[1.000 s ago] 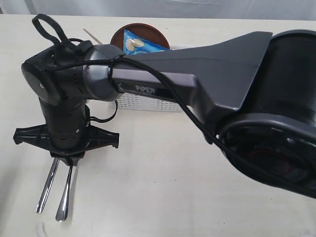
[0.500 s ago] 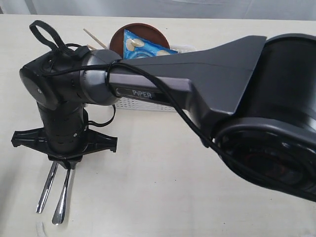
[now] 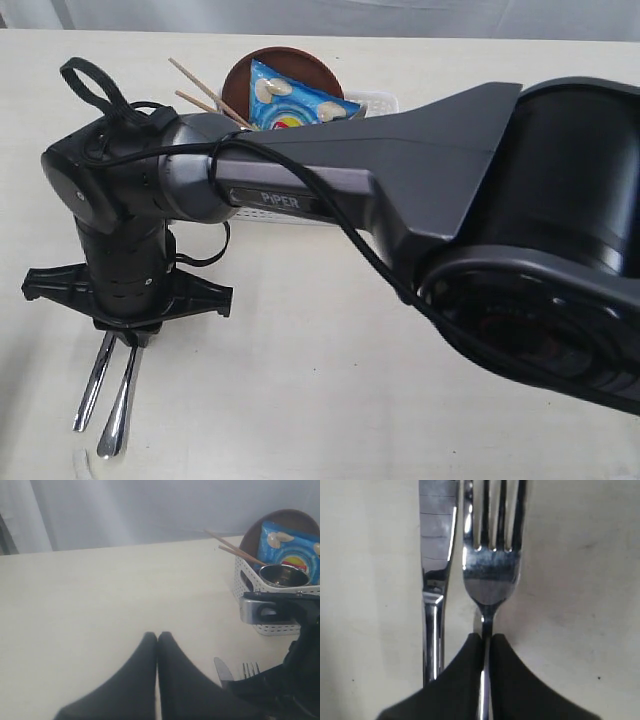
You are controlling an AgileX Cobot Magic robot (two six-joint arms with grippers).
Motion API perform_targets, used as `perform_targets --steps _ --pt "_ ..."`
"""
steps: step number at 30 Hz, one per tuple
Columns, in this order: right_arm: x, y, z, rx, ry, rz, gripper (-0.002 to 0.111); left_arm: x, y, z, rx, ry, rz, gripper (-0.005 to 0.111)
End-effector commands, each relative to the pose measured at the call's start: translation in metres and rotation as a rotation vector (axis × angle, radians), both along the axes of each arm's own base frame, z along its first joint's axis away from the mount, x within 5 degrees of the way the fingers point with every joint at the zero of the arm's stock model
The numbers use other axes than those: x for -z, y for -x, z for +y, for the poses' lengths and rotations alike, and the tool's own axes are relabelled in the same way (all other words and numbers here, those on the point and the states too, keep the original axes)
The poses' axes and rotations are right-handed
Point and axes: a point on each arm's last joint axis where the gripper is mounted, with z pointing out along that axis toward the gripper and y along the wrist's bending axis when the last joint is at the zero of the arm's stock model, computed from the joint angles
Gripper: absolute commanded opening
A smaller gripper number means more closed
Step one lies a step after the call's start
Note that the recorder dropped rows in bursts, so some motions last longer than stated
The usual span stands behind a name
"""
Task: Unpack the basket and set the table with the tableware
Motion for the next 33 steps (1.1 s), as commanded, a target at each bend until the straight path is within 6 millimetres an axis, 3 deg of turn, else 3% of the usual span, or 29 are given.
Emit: perform_targets --steps 1,23,28,33 --pt "-0.001 -0.001 0.002 -0.003 -0.013 -0.018 -0.001 0.0 0.0 0.0 0.005 0.008 -0.007 0.0" --pt "0.001 -0.01 -0.001 -0.001 -0.008 -0.062 0.0 0.0 0.0 0.0 0.005 0.008 -0.007 0.0" --pt "0.001 -0.01 -0.002 -0.013 0.002 -0.062 0.034 0.0 0.0 0.0 0.005 0.008 -0.007 0.0" --pt "-0.016 -0.016 -0.006 -0.031 -0.019 -0.1 0.035 0.0 0.0 0.0 0.005 0.008 -0.007 0.0"
